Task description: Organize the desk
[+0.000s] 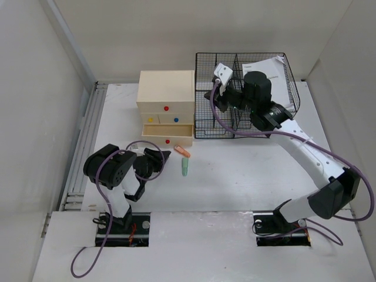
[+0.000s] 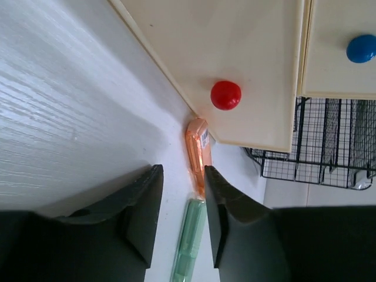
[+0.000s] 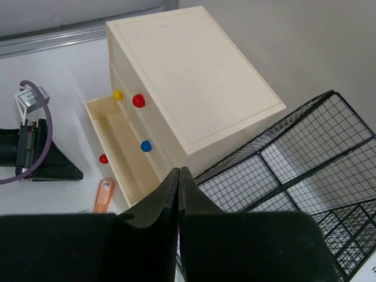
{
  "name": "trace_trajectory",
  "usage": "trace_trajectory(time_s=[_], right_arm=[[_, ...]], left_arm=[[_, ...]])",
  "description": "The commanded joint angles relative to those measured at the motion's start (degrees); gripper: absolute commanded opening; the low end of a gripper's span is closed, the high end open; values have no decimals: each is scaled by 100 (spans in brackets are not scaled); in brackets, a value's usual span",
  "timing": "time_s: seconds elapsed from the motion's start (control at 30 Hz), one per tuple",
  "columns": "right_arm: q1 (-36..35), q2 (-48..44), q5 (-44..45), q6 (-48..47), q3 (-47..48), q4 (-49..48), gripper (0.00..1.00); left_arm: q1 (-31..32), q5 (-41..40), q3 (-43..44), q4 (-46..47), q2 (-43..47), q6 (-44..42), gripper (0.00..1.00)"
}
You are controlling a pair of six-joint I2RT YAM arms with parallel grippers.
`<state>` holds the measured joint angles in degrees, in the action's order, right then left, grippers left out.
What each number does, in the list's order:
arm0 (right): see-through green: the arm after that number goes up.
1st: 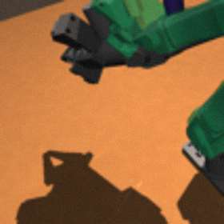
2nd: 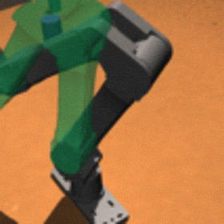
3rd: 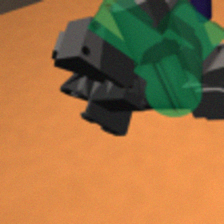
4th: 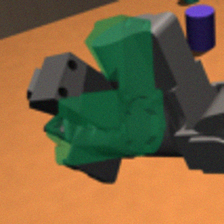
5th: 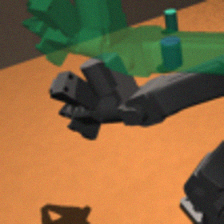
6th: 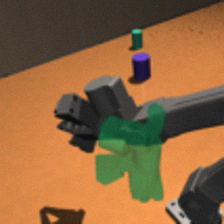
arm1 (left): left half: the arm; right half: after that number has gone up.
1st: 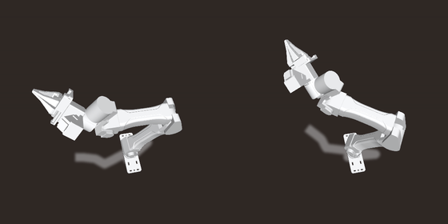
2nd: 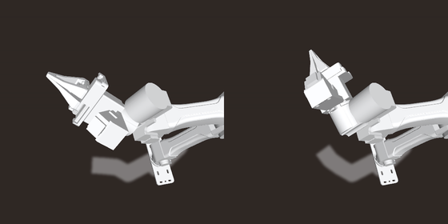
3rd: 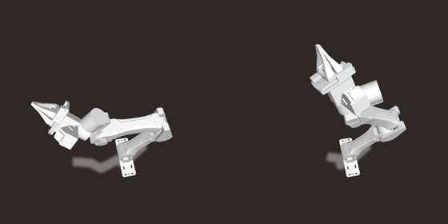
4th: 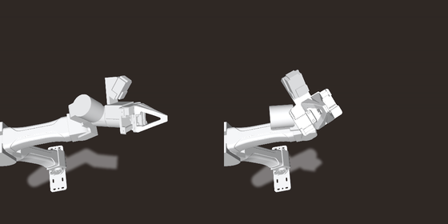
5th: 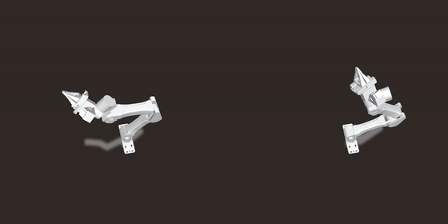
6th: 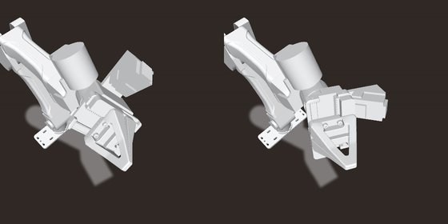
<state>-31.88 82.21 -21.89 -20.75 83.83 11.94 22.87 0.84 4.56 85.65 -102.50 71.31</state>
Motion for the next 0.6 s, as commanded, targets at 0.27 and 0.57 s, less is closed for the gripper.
trace_trajectory(time_s=[0.27,0.57], right_arm=[[33,769,-1660,-1542,659,1481,72],[-512,427,-316,-1828,63,959,99]], left_arm=[[182,223,-799,713,2414,-915,9],[1228,-1499,2161,-6487,7277,-3693,0]])
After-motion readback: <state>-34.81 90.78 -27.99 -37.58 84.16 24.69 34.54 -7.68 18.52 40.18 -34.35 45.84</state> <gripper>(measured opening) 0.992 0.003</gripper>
